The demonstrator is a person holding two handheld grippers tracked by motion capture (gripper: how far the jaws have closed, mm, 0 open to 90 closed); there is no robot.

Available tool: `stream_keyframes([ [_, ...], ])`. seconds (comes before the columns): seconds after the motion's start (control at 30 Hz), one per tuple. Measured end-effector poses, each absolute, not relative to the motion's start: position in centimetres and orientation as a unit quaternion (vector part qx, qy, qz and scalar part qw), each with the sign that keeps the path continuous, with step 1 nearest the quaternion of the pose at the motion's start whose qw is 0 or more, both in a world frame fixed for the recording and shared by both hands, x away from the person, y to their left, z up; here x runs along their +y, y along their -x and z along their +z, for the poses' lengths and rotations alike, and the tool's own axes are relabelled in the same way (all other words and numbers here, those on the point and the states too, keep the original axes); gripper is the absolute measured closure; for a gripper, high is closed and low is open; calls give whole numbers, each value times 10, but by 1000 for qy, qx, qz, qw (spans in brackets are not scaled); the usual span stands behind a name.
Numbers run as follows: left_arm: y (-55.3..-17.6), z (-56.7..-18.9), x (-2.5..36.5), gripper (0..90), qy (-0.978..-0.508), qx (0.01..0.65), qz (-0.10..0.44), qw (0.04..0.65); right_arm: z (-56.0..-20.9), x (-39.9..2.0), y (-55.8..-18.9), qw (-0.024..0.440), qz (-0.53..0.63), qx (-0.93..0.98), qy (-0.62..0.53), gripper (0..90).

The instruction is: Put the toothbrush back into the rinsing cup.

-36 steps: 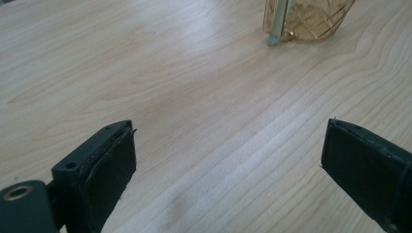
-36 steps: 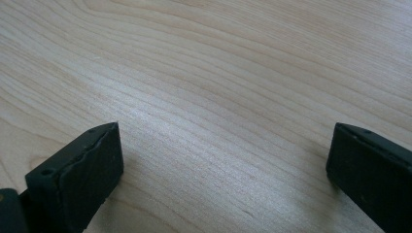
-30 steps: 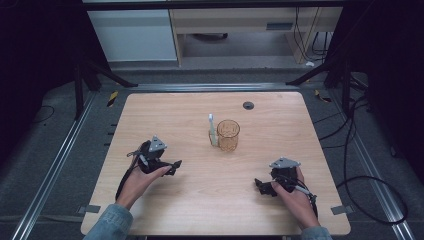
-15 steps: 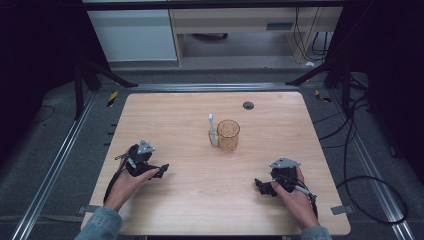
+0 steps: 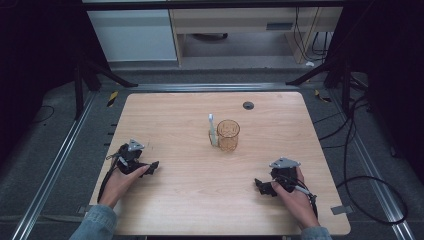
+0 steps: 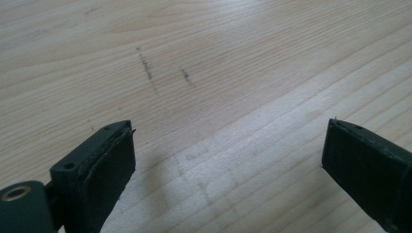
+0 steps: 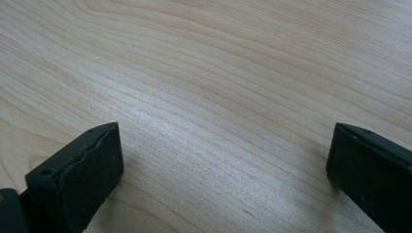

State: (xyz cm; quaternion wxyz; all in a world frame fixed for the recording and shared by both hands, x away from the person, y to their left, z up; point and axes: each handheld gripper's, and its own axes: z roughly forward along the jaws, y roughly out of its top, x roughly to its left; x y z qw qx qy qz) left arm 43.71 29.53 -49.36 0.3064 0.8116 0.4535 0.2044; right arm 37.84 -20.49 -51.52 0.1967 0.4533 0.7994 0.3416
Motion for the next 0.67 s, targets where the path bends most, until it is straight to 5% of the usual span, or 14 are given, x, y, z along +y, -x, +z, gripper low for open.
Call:
stream_keyframes([
  [0.67,-448,-509,305,7,-796,466,207,327,-515,-205,-378,196,342,799,-453,3],
])
